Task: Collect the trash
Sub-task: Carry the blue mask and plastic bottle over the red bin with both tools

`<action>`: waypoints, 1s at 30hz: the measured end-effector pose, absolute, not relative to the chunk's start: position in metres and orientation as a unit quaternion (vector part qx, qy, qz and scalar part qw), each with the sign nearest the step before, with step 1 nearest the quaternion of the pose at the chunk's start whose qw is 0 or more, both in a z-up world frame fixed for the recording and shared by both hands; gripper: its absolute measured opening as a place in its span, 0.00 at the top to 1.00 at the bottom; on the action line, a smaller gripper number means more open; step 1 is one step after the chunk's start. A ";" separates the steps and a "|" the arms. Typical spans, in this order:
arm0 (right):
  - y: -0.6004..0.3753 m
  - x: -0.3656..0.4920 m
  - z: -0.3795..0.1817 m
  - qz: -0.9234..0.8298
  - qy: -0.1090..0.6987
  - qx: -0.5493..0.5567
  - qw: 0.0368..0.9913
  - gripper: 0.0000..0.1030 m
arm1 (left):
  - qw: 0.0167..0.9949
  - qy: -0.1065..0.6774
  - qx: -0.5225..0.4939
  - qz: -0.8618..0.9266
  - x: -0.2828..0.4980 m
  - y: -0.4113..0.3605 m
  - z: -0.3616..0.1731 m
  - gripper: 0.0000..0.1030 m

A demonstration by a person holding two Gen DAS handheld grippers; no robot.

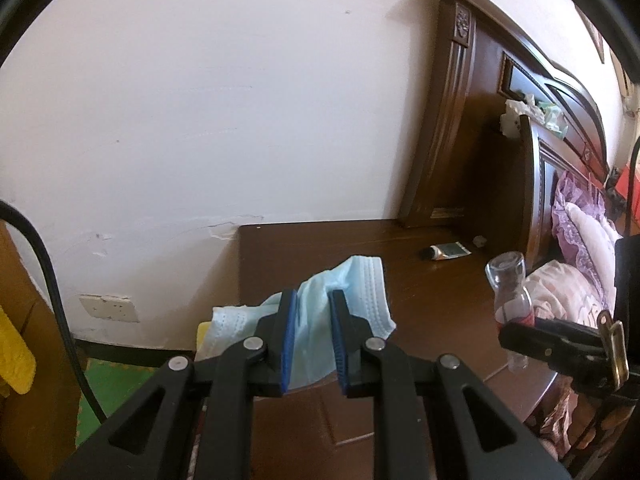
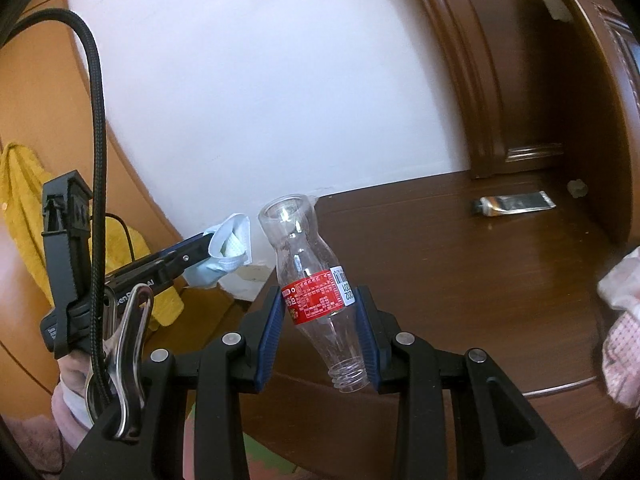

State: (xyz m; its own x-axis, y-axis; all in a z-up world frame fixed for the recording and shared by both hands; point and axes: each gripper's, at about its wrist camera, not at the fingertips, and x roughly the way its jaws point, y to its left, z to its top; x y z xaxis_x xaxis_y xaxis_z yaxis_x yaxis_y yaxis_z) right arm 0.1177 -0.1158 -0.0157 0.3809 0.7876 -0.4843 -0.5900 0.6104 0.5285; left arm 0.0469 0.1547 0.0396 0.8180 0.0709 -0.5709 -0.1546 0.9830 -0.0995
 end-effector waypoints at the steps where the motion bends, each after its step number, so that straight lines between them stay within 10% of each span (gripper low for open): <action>1: -0.113 0.116 -0.015 0.423 0.364 0.135 0.819 0.65 | 0.951 0.296 -0.071 0.062 0.044 0.157 0.039 0.83; 30: -0.041 0.080 -0.021 0.493 0.374 0.112 0.777 0.65 | 0.937 0.298 -0.105 0.151 -0.020 0.228 0.027 0.83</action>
State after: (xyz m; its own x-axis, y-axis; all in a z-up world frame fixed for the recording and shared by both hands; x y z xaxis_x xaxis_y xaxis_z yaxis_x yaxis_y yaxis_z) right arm 0.0795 -0.0406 -0.0214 0.2339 0.8511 -0.4701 -0.6829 0.4880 0.5436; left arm -0.0202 0.2275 0.0268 0.7764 0.2197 -0.5907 -0.3453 0.9324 -0.1071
